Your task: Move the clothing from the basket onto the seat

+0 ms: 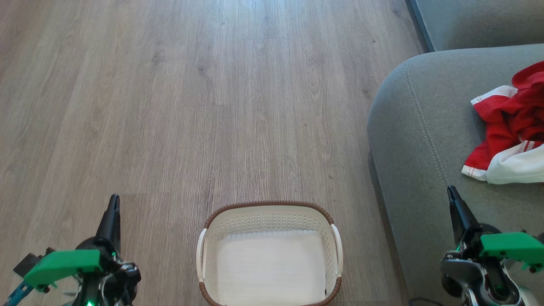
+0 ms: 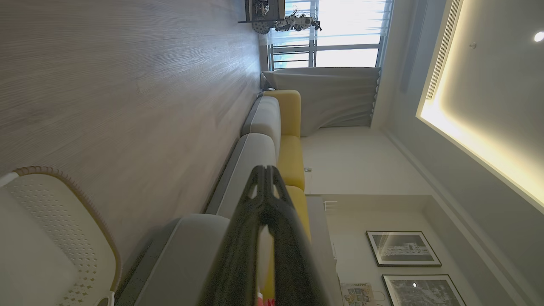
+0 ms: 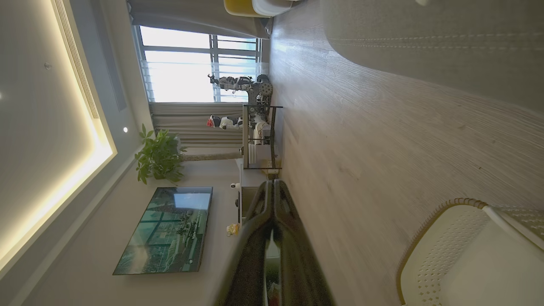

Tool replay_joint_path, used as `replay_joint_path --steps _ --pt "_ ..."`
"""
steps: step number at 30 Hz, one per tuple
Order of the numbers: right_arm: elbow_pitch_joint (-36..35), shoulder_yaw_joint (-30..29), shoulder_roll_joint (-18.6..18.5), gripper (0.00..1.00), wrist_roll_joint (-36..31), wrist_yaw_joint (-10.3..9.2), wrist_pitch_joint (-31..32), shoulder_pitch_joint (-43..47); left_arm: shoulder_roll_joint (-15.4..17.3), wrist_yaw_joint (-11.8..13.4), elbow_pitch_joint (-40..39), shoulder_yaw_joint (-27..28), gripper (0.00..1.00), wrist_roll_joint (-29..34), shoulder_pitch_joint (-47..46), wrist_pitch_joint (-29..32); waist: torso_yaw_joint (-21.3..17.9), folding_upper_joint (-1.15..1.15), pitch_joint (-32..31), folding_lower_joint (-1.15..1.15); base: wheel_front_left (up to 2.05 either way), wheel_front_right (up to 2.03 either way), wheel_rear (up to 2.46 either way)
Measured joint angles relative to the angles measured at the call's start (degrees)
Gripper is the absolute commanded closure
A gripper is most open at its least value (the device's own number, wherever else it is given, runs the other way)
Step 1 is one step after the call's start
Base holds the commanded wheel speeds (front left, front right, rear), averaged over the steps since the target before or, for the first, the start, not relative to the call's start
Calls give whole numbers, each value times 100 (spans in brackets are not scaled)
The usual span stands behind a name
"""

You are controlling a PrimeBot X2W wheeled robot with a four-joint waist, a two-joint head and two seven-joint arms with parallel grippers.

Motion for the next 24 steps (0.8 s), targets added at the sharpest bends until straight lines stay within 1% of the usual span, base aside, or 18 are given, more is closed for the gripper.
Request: replay_joint_path --steps 4,24 --pt "20 -29 2 100 142 0 43 -92 -3 -1 -9 8 100 -171 -74 32 -4 0 -1 0 0 0 0" --pt "22 -79 19 100 141 0 49 -91 -14 -1 -9 9 100 -171 -76 32 -4 0 -1 0 0 0 0"
